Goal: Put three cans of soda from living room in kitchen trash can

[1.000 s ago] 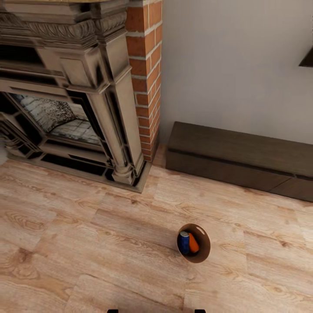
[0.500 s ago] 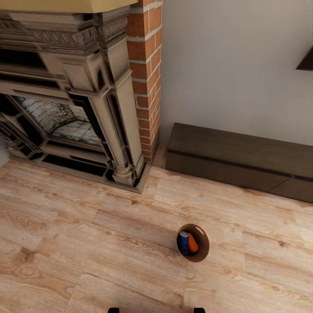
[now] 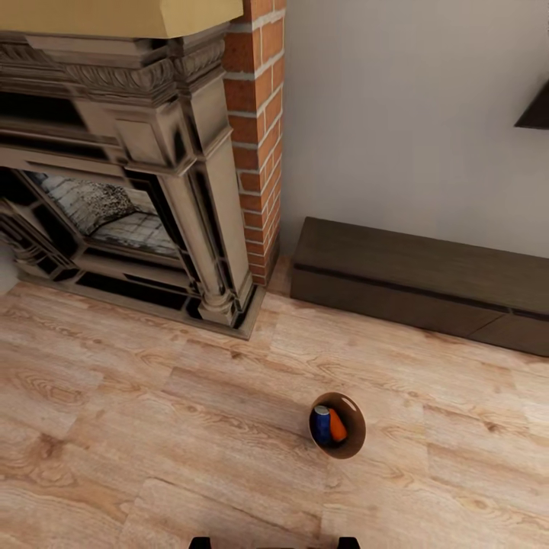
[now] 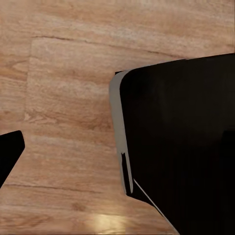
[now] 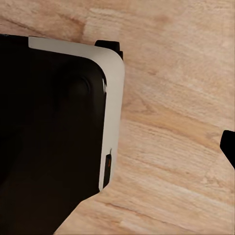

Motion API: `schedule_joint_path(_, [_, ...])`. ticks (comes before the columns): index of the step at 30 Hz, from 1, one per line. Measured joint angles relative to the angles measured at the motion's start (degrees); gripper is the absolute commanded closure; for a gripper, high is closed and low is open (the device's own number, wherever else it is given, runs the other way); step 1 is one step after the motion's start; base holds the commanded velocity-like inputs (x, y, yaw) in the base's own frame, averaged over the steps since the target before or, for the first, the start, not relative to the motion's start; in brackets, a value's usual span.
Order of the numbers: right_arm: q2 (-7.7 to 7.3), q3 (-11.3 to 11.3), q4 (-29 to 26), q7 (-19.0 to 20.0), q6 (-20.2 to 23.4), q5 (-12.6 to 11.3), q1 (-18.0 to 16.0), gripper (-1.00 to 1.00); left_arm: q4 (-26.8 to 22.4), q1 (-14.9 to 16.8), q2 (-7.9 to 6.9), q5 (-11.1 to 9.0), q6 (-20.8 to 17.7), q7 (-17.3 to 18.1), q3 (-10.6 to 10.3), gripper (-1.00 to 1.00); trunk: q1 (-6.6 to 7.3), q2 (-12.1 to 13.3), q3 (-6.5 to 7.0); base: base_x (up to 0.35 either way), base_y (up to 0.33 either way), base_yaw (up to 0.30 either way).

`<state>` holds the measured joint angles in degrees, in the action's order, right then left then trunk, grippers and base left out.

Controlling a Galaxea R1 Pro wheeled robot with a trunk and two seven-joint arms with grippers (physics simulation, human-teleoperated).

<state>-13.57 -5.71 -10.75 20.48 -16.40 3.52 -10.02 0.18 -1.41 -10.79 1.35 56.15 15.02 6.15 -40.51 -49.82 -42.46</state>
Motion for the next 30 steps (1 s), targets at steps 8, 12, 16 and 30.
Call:
schedule_joint_path(8, [0.18,-0.01,2.25,-2.65,-0.07,0.00,0.00,-1.00,0.20,0.00,0.03,-0.03,-1.80,-0.34,0.17,-1.00,1.76,3.21,1.44,0.000,0.000,0.000])
schedule_joint_path(12, [0.26,0.04,3.17,-5.52,-0.11,-0.03,0.00,-1.00,0.21,0.00,0.04,-0.01,-4.45,-2.95,0.11,-1.00,2.64,4.81,2.15,0.000,0.000,0.000])
schedule_joint_path(16, [0.36,0.09,5.81,-6.72,-0.12,-0.07,0.01,-1.00,0.11,0.06,0.06,0.03,-7.56,-5.88,-0.06,-1.00,3.51,6.42,2.87,0.000,0.000,0.000])
schedule_joint_path(30, [1.32,0.10,12.91,-7.16,-2.57,-0.07,0.03,-1.00,0.01,0.24,0.10,-0.50,-13.40,-9.36,0.33,-1.00,6.59,12.03,5.39,0.000,0.000,0.000])
